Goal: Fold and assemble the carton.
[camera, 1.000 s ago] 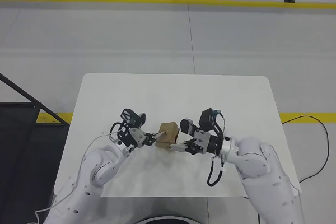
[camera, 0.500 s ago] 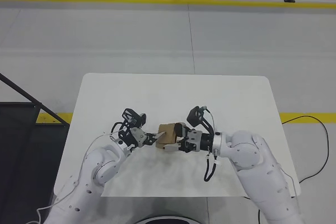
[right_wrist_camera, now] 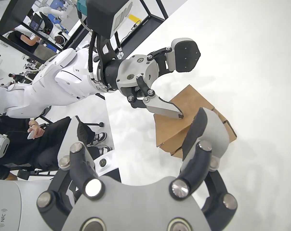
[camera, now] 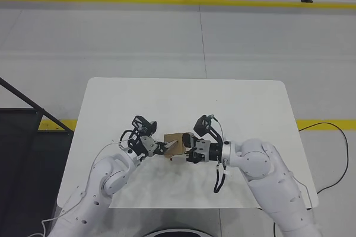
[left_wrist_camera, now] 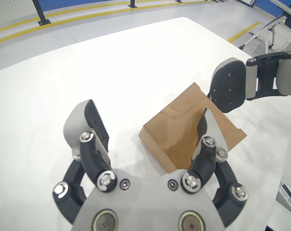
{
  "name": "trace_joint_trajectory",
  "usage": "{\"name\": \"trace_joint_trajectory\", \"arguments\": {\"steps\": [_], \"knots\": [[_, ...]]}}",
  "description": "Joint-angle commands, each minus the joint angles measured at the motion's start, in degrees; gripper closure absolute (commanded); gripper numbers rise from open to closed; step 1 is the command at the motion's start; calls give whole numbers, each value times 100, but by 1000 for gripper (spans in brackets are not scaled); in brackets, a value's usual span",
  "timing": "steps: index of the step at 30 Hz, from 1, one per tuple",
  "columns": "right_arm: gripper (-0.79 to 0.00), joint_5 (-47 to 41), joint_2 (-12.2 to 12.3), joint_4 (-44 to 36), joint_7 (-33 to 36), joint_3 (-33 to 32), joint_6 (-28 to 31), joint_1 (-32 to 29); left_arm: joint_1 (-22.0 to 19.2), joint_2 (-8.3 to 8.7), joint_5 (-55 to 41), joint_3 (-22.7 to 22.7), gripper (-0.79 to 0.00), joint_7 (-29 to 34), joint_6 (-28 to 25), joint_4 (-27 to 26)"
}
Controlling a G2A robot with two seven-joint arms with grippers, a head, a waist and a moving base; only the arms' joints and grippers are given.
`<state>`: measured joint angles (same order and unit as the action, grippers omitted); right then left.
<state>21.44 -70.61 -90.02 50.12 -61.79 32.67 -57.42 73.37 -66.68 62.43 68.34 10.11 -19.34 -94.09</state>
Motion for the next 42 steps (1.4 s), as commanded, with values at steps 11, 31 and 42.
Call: {"name": "trace_joint_trajectory", "arguments": {"steps": [11,31,42], "knots": [[-785,-256,38,178,-127,24,-4,69,-48,-26,-36,-20,-785,-21,18,34],[-785,-502,179,120,-467,-238,78,-271,-31,-45,-31,21,-785,-40,-6,28],[-785,-618,197,199,-263,-69,8,-114,-44,-60,-13,1,-785,-22,-16,45]]}}
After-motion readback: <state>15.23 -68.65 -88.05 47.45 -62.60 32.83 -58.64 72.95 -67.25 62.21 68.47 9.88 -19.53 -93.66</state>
